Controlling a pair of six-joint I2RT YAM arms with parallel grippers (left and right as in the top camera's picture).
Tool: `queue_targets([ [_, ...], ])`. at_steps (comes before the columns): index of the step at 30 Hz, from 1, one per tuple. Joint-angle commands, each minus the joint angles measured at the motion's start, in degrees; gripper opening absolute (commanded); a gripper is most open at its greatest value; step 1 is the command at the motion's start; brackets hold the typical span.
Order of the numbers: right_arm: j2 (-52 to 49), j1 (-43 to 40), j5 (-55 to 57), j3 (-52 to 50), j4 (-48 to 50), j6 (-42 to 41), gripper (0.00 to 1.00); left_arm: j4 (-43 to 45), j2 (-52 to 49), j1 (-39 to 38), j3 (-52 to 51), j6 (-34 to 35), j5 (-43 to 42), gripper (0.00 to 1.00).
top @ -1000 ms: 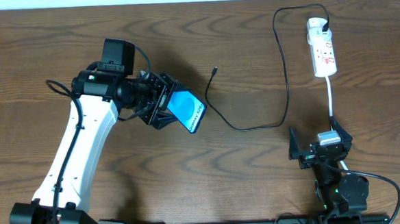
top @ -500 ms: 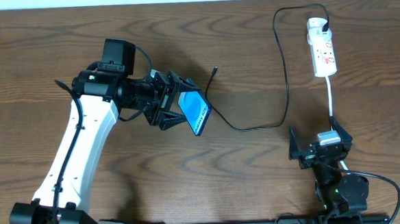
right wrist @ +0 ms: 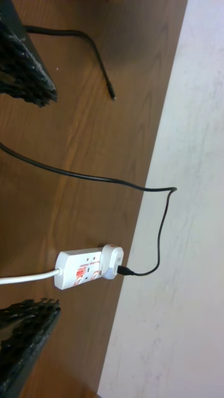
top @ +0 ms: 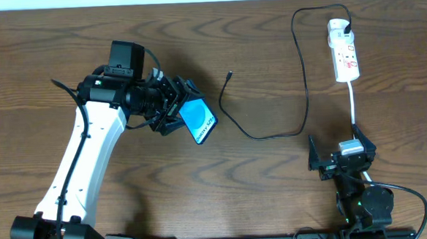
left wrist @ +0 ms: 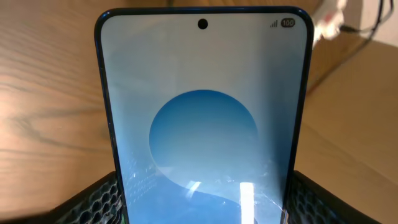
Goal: Plug charger to phone and switch on socket
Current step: 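Lift the phone with the left gripper and tilt it upright toward center, then move the right gripper from rest toward the phone held by the left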
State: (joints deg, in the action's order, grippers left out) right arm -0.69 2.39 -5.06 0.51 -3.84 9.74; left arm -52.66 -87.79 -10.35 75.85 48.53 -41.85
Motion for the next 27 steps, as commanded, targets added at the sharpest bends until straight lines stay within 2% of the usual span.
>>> queue_targets([
  [1, 0.3, 0.4, 0.6, -0.2, -0.2, 0.6, 0.99, 0.3, 1.3, -0.1, 0.2, -1.9, 7.2, 0.47],
  [8, 0.3, 0.4, -12.7, -0.2, 0.9, -1.1, 0.99, 1.3, 1.3, -0.1, 0.2, -2.5, 16.6, 0.47],
  [13, 0.3, 0.4, -20.4, -0.2, 1.3, -11.0, 0.99, 2.6, 1.3, -0.1, 0.2, -3.0, 22.6, 0.47],
  [18, 0.3, 0.4, -21.1, -0.2, 1.4, -19.0, 0.99, 3.3, 1.3, -0.1, 0.2, -3.8, 26.4, 0.47],
  [20, 0.3, 0.4, -22.5, -0.2, 1.8, -23.8, 0.99, 3.8, 1.3, -0.1, 0.2, -3.9, 27.6, 0.47],
  [23, 0.3, 0.4, -24.9, -0.2, 4.7, -37.6, 0.99, 5.3, 1.3, -0.1, 0.2, -3.9, 28.2, 0.47],
  [27, 0.3, 0.4, -25.6, -0.2, 15.2, -55.0, 0.99, 7.5, 1.3, -0.1, 0.2, -3.9, 28.2, 0.47],
])
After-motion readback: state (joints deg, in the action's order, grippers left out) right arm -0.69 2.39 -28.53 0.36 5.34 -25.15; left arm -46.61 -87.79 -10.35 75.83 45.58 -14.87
